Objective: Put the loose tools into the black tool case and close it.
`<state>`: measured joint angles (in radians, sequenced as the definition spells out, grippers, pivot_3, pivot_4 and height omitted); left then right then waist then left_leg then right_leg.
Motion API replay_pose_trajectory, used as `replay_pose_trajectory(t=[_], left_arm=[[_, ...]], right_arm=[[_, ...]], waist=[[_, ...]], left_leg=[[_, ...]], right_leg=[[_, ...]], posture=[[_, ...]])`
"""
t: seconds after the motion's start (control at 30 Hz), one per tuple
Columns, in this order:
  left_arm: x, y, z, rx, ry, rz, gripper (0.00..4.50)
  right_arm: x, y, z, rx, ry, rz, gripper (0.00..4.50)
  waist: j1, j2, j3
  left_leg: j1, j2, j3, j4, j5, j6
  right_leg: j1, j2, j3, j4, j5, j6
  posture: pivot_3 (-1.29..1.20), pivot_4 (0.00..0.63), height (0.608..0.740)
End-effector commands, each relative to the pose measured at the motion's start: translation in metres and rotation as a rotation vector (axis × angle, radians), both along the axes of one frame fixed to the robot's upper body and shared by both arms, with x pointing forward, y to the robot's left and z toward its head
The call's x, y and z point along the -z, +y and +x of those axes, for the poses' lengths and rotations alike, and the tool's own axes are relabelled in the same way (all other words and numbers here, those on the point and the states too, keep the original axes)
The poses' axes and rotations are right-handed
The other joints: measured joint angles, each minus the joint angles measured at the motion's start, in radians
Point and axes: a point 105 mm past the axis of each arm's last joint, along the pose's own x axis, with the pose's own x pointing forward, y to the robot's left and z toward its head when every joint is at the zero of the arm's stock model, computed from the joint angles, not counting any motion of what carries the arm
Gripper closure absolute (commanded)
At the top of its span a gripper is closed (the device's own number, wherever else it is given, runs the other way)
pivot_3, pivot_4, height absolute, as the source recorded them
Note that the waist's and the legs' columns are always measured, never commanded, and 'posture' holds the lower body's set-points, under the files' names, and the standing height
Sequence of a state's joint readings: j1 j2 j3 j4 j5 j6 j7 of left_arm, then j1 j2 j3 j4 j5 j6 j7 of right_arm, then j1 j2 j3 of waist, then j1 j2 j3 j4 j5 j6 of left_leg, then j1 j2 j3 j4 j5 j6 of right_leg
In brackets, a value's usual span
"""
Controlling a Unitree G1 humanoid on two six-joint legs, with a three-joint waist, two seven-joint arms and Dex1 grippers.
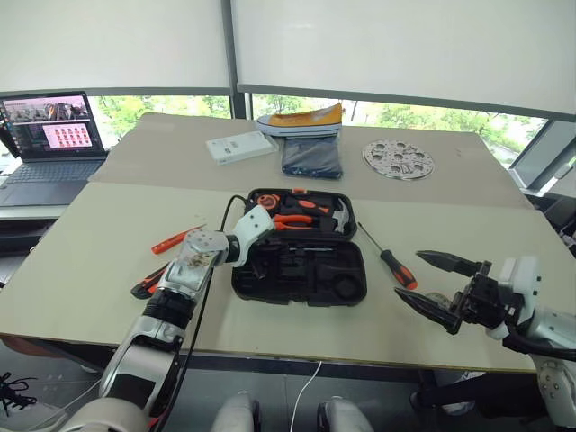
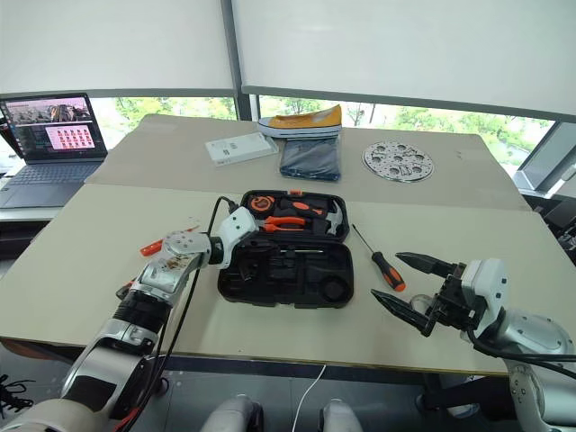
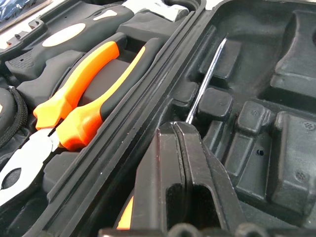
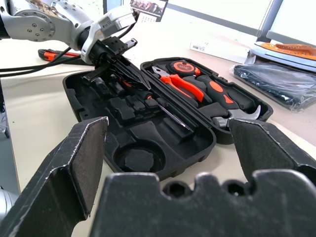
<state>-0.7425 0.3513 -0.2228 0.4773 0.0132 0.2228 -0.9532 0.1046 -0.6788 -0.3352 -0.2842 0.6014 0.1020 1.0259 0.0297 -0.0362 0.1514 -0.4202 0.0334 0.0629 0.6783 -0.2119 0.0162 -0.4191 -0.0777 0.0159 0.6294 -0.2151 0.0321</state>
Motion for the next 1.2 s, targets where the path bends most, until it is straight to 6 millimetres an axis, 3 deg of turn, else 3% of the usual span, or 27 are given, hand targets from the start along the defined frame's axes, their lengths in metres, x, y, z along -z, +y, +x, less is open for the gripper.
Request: replay_pose_trajectory(t=[0.03,0.13,0.23,0.3,0.37,0.57,0.73,0.87,1.03,1.2], left_arm=[[0.022,-0.01,-0.005,0.031,0.051,0.058,4.46],[0.003,-0.007,-0.001,0.021,-0.026,-0.038,4.46],[-0.026,0.004,-0.006,0.063,-0.126,-0.209,3.72],[-0.05,0.016,-0.009,0.094,-0.212,-0.313,3.16],[-0.062,0.024,-0.013,0.122,-0.242,-0.371,2.32],[-0.075,0.056,-0.048,0.252,-0.224,-0.425,0.12],[-0.064,0.081,-0.086,0.227,-0.15,-0.514,0.06],[-0.04,0.093,-0.118,0.189,-0.094,-0.485,0.06],[-0.034,0.095,-0.131,0.186,-0.121,-0.458,0.06],[-0.043,0.087,-0.131,0.169,-0.131,-0.52,0.06]], right_arm=[[-0.005,-0.001,0.0,0.013,-0.033,-0.003,0.0],[-0.008,-0.006,-0.001,0.045,-0.054,0.002,0.0],[-0.01,-0.017,-0.003,0.105,-0.068,0.006,0.0],[-0.008,-0.027,-0.006,0.156,-0.078,-0.008,0.0],[-0.005,-0.035,-0.008,0.2,-0.079,-0.013,0.0],[0.025,-0.066,-0.025,0.359,-0.021,-0.091,0.0],[0.046,-0.087,-0.036,0.528,0.074,-0.144,0.0],[0.041,-0.083,-0.035,0.539,0.077,-0.13,0.0],[0.026,-0.076,-0.006,0.54,0.179,-0.076,0.0],[0.007,-0.036,0.034,0.346,0.309,-0.191,0.0]], waist=[[0.003,0.0,0.0],[0.009,0.0,0.0],[0.006,0.0,0.0],[0.005,0.0,0.0],[0.004,0.0,0.0],[-0.009,0.0,0.0],[-0.024,0.001,0.0],[-0.034,0.002,-0.001],[-0.034,0.003,0.0],[-0.037,0.005,0.001]], left_leg=[[0.0,0.0,0.0,0.0,0.0,0.0],[0.0,0.0,0.0,0.0,0.0,0.0],[-0.001,0.0,0.0,0.0,0.0,0.0],[-0.004,0.001,0.0,0.0,0.0,0.0],[-0.004,0.001,-0.001,-0.001,0.0,0.0],[-0.003,0.001,0.0,0.0,0.0,0.0],[-0.002,0.002,-0.001,-0.001,0.0,0.0],[0.0,0.008,-0.004,-0.002,0.0,0.0],[0.003,0.011,-0.002,-0.001,-0.001,-0.001],[0.005,0.011,-0.001,-0.001,-0.003,-0.005]], right_leg=[[0.0,0.0,0.0,0.0,0.0,0.0],[0.0,0.0,0.0,0.0,0.0,0.001],[-0.001,0.0,0.0,0.0,0.001,-0.001],[-0.004,0.0,0.0,0.0,0.001,-0.001],[-0.005,0.001,0.0,0.0,0.001,-0.002],[-0.003,0.0,0.0,-0.001,0.001,-0.002],[-0.003,0.0,0.001,-0.001,0.0,-0.002],[-0.003,0.0,0.001,0.0,-0.005,-0.01],[-0.003,0.0,0.001,0.0,-0.005,-0.008],[-0.003,0.001,0.001,0.0,-0.004,-0.008]], posture=[[0.0,0.15,0.74],[0.0,0.15,0.74],[0.0,0.15,0.74],[0.0,0.15,0.74],[0.0,0.15,0.74],[0.0,0.15,0.74],[0.0,0.15,0.74],[0.0,0.15,0.74],[0.0,0.15,0.74],[0.0,0.15,0.74]])
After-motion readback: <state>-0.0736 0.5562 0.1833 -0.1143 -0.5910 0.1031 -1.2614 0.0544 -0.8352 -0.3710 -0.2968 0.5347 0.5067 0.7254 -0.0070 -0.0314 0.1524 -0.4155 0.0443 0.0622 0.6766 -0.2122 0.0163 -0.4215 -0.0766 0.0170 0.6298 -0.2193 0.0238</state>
